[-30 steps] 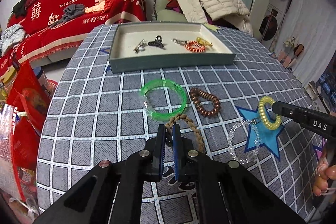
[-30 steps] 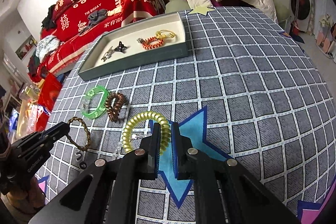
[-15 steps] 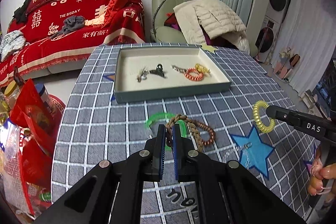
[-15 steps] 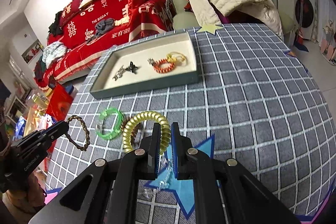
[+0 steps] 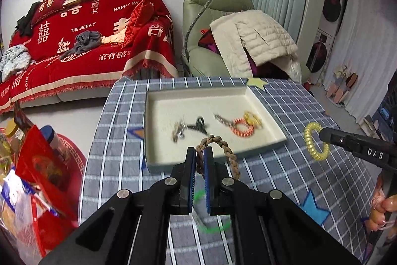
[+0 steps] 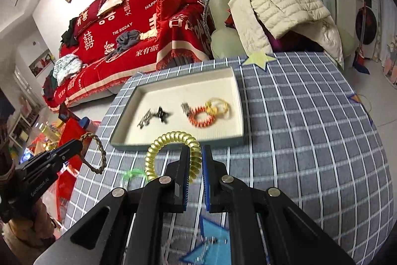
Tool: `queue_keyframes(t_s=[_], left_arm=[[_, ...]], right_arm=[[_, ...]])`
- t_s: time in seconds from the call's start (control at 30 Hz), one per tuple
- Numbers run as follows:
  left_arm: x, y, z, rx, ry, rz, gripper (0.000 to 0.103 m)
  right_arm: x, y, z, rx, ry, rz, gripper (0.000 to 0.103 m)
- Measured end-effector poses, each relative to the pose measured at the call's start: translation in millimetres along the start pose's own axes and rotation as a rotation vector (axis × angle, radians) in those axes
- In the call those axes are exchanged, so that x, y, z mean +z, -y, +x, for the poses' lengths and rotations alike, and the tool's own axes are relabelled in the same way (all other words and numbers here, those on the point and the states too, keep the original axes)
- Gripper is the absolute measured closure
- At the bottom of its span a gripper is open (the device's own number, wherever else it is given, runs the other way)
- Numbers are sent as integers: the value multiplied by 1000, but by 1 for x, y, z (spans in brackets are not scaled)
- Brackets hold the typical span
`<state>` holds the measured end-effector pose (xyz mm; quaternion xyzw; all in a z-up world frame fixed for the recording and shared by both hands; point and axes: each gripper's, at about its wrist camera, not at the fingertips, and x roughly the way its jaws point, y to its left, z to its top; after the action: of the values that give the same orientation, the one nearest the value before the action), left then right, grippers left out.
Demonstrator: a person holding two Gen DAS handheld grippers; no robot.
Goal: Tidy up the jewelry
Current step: 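Carry the braided bracelet and yellow coil into the tray with both tools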
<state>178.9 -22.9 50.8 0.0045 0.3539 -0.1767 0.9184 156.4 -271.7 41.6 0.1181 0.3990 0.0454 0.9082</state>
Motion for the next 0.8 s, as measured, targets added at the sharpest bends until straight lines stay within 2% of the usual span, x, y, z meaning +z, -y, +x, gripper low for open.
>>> queue_keyframes(t_s=[0.23,0.37,0.8], left_arm=[[39,-12,39,27,-7,-15,75],[50,-17,68,40,-23,-28,75],[24,-16,148,114,-143,1,75]], right_arm=[[38,-10,35,-16,-1,-32,93],[51,-10,62,-15,-15,-31,93],[46,4,139,-69,-89,-15,93]])
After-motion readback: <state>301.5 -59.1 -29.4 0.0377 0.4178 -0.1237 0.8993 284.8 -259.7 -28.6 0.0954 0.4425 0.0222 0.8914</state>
